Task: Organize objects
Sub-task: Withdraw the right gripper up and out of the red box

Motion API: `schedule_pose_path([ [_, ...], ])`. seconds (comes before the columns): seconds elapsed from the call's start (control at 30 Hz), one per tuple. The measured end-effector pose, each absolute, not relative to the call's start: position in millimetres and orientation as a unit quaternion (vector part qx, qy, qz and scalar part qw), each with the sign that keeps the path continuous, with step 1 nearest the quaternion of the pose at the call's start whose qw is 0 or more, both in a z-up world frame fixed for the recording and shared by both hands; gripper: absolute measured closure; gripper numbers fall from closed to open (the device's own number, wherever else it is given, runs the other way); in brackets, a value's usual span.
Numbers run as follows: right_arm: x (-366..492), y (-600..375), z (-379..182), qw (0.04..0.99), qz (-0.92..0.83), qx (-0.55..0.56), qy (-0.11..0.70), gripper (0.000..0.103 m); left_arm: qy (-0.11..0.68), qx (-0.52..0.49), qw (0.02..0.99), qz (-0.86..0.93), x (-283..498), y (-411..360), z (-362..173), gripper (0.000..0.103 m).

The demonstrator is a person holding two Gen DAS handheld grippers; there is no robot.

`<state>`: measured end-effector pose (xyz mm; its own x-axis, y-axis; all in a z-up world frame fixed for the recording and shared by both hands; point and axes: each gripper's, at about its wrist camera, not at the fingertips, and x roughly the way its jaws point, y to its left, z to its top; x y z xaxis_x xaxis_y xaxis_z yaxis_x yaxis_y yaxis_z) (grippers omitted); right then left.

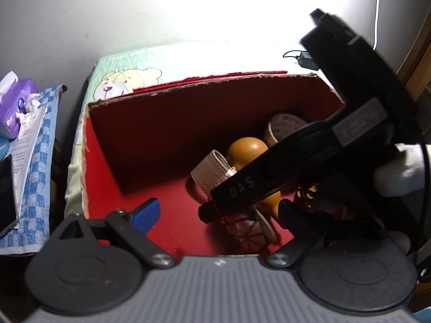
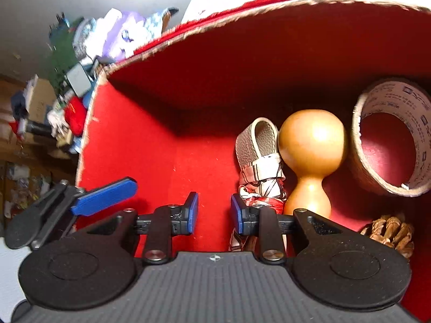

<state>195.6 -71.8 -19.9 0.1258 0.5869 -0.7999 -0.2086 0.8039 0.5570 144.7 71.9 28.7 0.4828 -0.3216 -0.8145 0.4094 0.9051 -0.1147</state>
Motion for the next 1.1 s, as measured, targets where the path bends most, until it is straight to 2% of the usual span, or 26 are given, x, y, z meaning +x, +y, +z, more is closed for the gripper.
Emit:
schedule_pose_path([
  [0.17,182,-93,-13,0.752,0.267,0.198,0.569,0.071,0.465,0.051,0.861,-0.199,145,66,28,0.009],
  [0.37,160,-95,6,0.801,0.247,0.172,0.517,0.071,0.468,0.054,0.864,-0.177,146,60,30,0.009],
  [0.47,150,-101,17,0.832,0.226,0.154,0.483,0.065,0.468,0.057,0.867,-0.163,141,63,31,0.009],
  [0.57,141,-102,26,0.857,0.211,0.136,0.450,0.063,0.466,0.062,0.870,-0.151,142,60,31,0.009],
  [0.9,102,-106,44,0.921,0.164,0.087,0.343,0.063,0.445,0.078,0.885,-0.114,118,58,51,0.008],
  [1.03,88,-111,46,0.931,0.148,0.092,0.321,0.046,0.436,0.083,0.891,-0.099,106,57,59,0.008],
  [1.1,78,-115,48,0.938,0.142,0.089,0.302,0.046,0.434,0.083,0.892,-0.092,100,57,61,0.008],
])
